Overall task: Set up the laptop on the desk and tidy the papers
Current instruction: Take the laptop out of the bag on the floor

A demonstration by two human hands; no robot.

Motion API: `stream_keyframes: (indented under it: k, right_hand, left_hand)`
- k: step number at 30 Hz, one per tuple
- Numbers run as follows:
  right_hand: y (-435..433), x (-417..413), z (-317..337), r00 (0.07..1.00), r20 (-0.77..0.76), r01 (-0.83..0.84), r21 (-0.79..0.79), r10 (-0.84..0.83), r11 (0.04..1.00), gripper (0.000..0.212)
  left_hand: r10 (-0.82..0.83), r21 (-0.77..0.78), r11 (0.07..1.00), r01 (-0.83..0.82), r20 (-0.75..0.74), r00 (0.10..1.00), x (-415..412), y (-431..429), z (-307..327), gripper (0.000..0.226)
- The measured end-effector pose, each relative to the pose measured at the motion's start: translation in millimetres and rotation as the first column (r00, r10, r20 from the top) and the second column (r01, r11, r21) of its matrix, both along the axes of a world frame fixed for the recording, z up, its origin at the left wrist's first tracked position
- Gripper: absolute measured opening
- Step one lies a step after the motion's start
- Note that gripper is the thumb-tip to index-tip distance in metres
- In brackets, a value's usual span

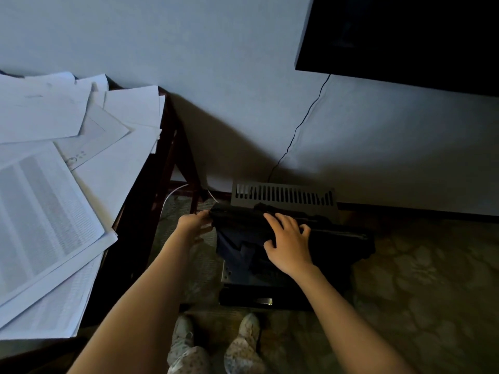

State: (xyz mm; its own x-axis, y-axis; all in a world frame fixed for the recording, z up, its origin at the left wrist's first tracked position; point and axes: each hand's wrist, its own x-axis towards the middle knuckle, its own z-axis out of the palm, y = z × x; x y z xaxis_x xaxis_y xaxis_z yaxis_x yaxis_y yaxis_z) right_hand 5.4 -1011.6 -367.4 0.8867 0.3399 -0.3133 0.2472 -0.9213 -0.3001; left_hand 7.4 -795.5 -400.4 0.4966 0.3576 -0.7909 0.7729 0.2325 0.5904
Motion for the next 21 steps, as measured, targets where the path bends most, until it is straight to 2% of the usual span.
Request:
stream_keyframes:
  k: [3,6,9,11,15,17,19,21]
  right_hand:
    - [-3.6,-0.7,-1.5,0.997,0.044,0.060,0.071,-0.064,0.996,0.042]
    - [-2.8,1.5,-2.5,0.987,0.097,0.119,0.077,-0.126,0.990,0.035]
    - [-1.7,5.2,-4.1,0.988,0.094,0.119,0.061,-0.124,0.991,0.034]
    - [-1.1,6.9,-4.8,0.987,0.084,0.134,0.061,-0.139,0.989,0.034]
    - [-2.3,10.2,-5.0,0.986,0.080,0.138,0.075,-0.144,0.988,0.032]
    - [-3.0,10.5,-3.7,0.987,0.077,0.136,0.080,-0.142,0.987,0.032]
    - [-2.6,9.5,-1.2,0.986,0.080,0.141,0.080,-0.147,0.987,0.032]
    - [-2.5,9.4,1.2,0.986,0.081,0.141,0.093,-0.149,0.986,0.033]
  left_hand:
    - [-0.004,-0.083,0.997,0.001,-0.033,0.999,-9.0,2.8,-5.6,0.014]
    - [-0.006,-0.042,0.999,0.003,-0.072,0.997,-10.1,1.9,-9.9,0.040]
    - [0.036,0.017,0.999,-0.035,-0.061,0.997,-6.8,5.4,-17.2,0.034]
    - [0.030,0.132,0.991,-0.026,-0.030,0.999,-3.4,8.2,-21.1,0.015]
    - [-0.064,0.251,0.965,0.077,-0.059,0.996,-2.2,0.5,-17.8,0.020]
    - [-0.112,0.384,0.914,0.130,-0.068,0.991,-3.0,-6.2,-10.6,0.019]
    - [-0.112,0.552,0.829,0.088,0.010,0.994,-5.5,-16.9,2.7,0.021]
    - [-0.244,0.660,0.747,0.073,0.170,0.955,-7.6,-31.5,21.0,0.010]
